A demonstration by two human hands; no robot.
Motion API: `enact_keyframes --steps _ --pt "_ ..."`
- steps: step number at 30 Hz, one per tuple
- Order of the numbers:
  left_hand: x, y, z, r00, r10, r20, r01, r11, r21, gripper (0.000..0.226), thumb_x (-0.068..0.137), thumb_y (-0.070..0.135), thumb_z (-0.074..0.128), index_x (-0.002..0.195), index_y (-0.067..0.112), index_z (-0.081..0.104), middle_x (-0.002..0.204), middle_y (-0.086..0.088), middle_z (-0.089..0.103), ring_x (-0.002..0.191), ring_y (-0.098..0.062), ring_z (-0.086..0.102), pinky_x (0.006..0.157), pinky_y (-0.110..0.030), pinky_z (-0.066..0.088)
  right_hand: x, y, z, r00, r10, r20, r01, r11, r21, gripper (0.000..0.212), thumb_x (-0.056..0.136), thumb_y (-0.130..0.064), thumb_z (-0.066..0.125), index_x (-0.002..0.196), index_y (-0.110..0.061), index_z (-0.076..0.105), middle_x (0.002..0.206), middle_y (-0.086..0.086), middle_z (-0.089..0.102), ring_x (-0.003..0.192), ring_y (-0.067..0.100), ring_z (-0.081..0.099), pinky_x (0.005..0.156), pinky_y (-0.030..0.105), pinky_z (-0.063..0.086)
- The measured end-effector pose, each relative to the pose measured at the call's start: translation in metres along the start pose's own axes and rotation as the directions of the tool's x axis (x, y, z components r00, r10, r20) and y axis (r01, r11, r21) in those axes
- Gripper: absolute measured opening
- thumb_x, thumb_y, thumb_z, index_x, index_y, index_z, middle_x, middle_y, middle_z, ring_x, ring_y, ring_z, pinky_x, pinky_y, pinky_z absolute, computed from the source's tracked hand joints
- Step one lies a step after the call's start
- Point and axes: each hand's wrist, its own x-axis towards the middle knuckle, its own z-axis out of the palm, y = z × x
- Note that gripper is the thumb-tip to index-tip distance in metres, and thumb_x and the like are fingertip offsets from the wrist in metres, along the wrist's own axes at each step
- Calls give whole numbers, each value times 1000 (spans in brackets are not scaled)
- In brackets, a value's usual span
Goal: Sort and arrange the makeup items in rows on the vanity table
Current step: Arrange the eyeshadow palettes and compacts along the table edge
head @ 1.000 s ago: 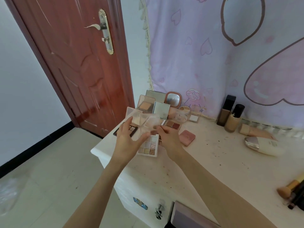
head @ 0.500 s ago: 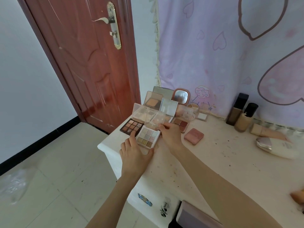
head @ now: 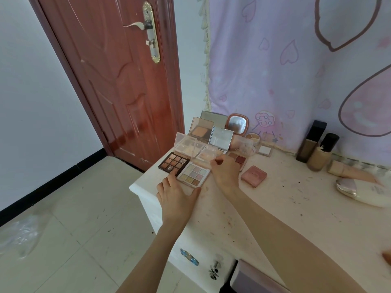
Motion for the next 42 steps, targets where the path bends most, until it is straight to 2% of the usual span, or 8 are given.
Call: enact_keyframes --steps 8,15,17,23,26,29,34,42 --pt "0 2 2 999 -46 -3 46 999 -12 77 75 45 70 135 12 33 135 -4 43 125 -24 27 104 -35 20 6 0 3 999 47 -14 -46 996 75 15 87 -5 57 100 0 64 102 14 65 98 32 61 85 45 52" --pt "-3 3 2 997 -66 -27 66 997 -30 75 75 44 70 133 14 36 132 -2 48 123 -22 29 103 -35 23 2 5 2 999 40 -8 -40 996 77 16 86 -5 57 101 -3 63 100 8 63 101 24 58 90 36 48" --pt "-5 4 1 997 -67 -26 66 997 -45 73 76 43 70 133 14 36 131 -2 49 122 -22 29 102 -35 23 0 5 -3 999 35 3 -35 997 71 19 86 -6 58 103 -3 64 101 8 64 97 18 58 87 28 46" --pt "-9 4 -1 999 -53 -6 53 997 -53 70 79 39 68 136 13 35 136 -6 45 126 -25 28 104 -38 22 -13 8 -29 996 20 87 -37 979 199 10 89 -5 54 92 -13 61 86 2 64 78 21 65 82 39 55" --pt "-15 9 0 999 45 -11 -45 999 -11 58 82 34 66 131 13 43 135 -6 44 125 -26 30 101 -39 25 -16 19 -57 995 -94 15 94 995 37 12 89 -10 55 93 -14 66 88 -1 65 83 17 60 89 15 42" --pt "-24 16 5 977 212 -6 -212 977 11 42 84 24 64 123 13 52 129 -5 49 121 -25 35 96 -36 29 -15 33 -85 984 -178 -26 170 966 -194 16 87 -13 56 99 -13 66 98 3 62 97 22 55 84 28 40" --pt "-31 32 17 889 441 123 -445 896 3 30 88 18 57 117 11 59 124 -4 56 118 -22 45 97 -30 31 -5 52 -105 991 -45 126 112 797 -594 56 85 -45 56 133 -18 46 139 5 42 128 27 31 99 39 30" --pt "-33 36 26 844 519 136 -532 844 77 20 84 12 63 103 10 69 109 -4 66 106 -24 57 94 -34 35 -13 61 -104 973 -134 188 220 782 -583 49 87 -44 56 130 -20 50 132 2 48 121 23 36 95 35 31"
